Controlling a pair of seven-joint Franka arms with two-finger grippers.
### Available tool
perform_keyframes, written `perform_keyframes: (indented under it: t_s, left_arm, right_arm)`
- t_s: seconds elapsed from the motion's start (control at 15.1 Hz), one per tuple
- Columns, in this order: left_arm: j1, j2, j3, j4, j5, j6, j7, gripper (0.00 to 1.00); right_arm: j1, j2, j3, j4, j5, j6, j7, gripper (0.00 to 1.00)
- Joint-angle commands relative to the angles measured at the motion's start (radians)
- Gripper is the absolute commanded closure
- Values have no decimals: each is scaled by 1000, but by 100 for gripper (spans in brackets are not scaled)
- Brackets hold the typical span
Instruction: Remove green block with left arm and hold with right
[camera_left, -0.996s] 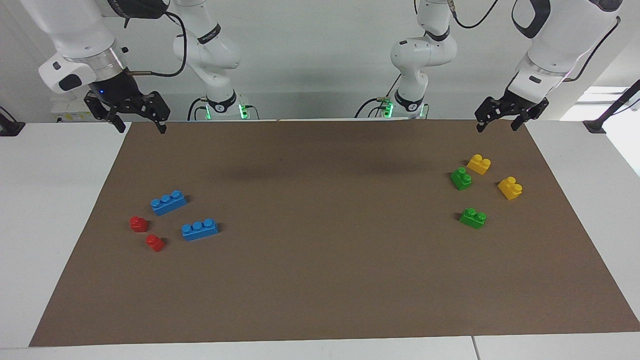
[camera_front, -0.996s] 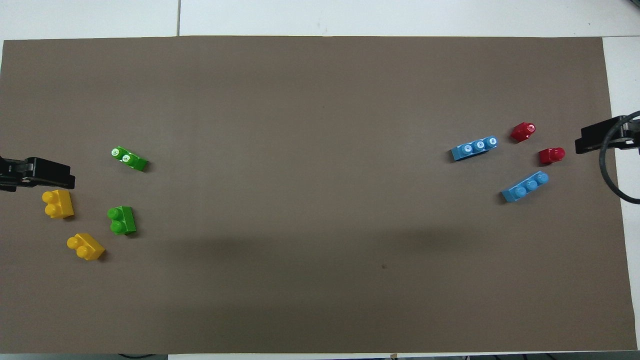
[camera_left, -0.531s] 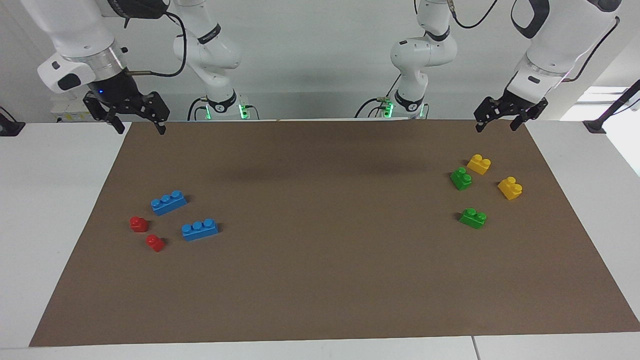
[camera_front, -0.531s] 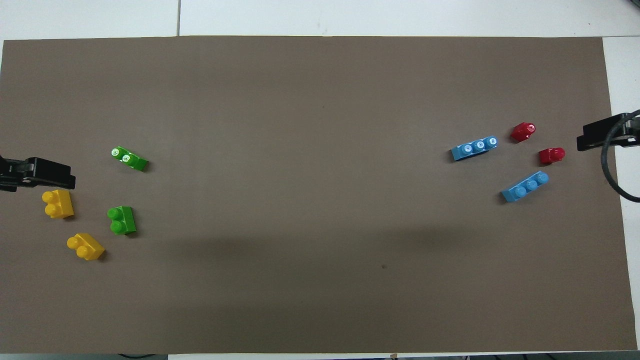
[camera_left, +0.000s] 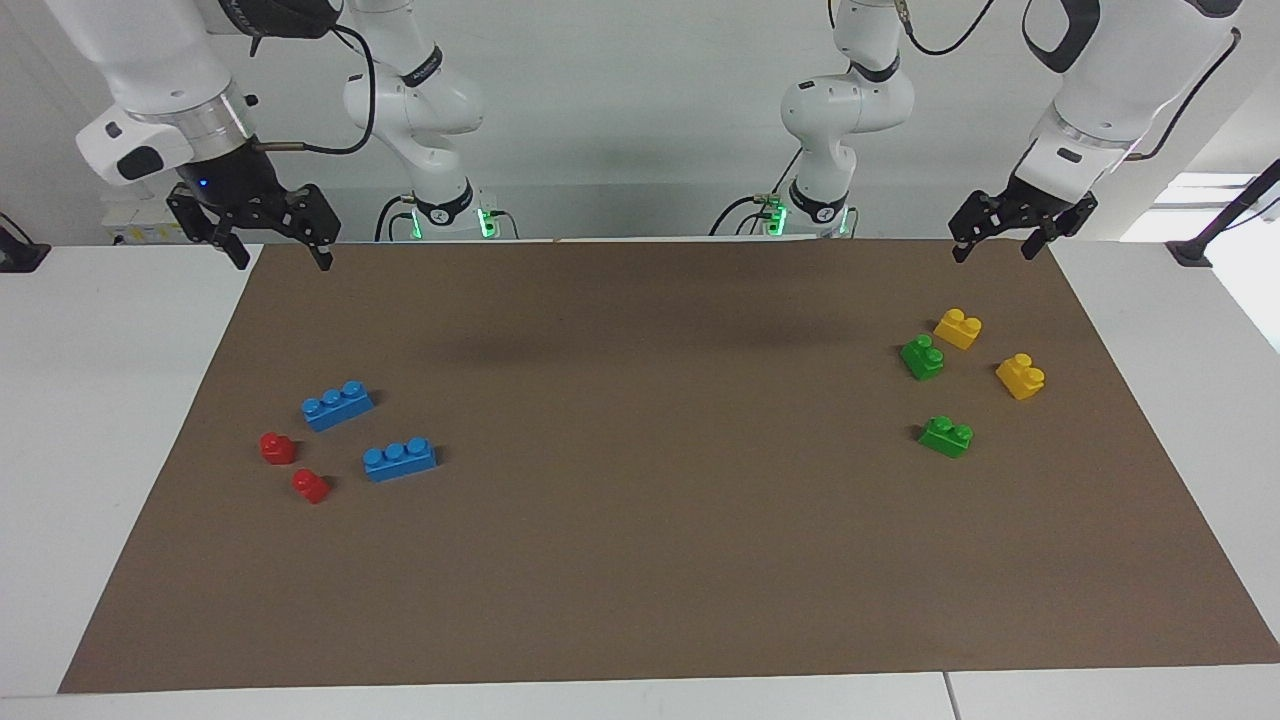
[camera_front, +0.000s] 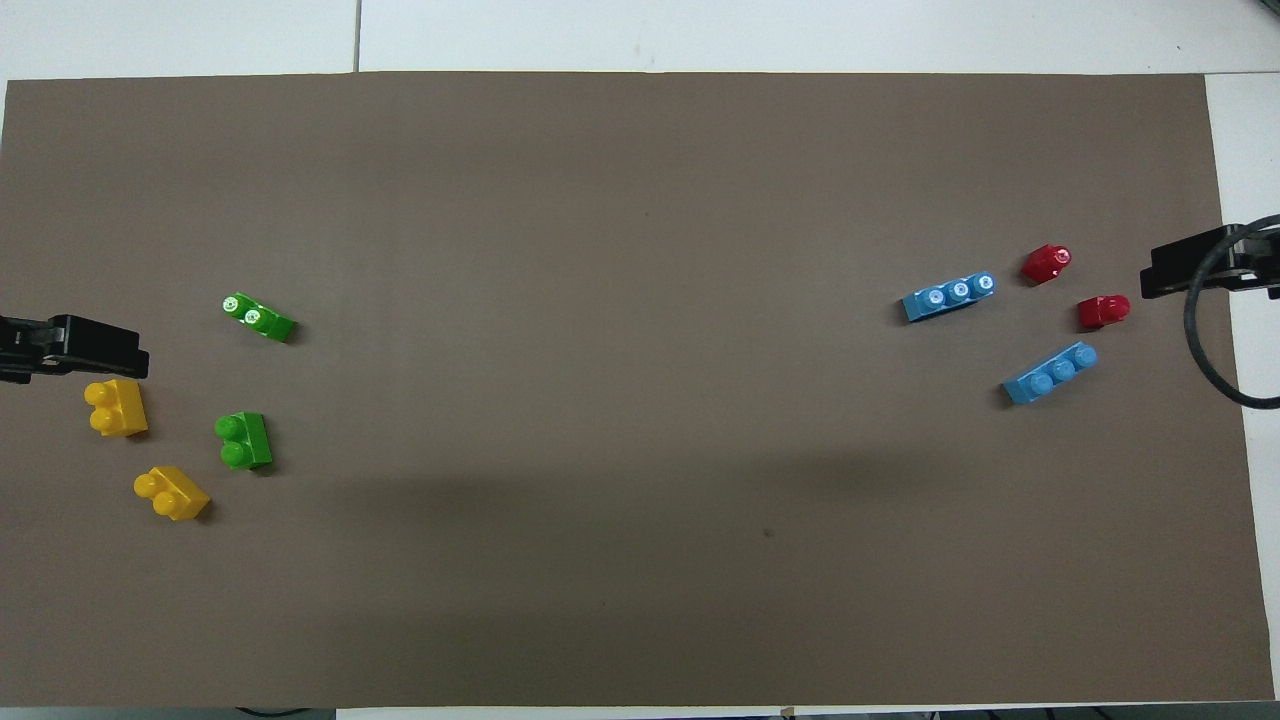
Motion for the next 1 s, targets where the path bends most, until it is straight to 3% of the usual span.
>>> perform_keyframes:
  t_s: [0.0, 0.93]
  left_arm:
    - [-11, -18, 11, -2, -11, 8, 9, 0]
    - [-11, -23, 11, -8, -11, 18, 9, 0]
  right_arm:
    - [-10, -15, -6, -12, -4, -16, -21, 0]
    - [-10, -41, -5, -75, -2, 14, -20, 0]
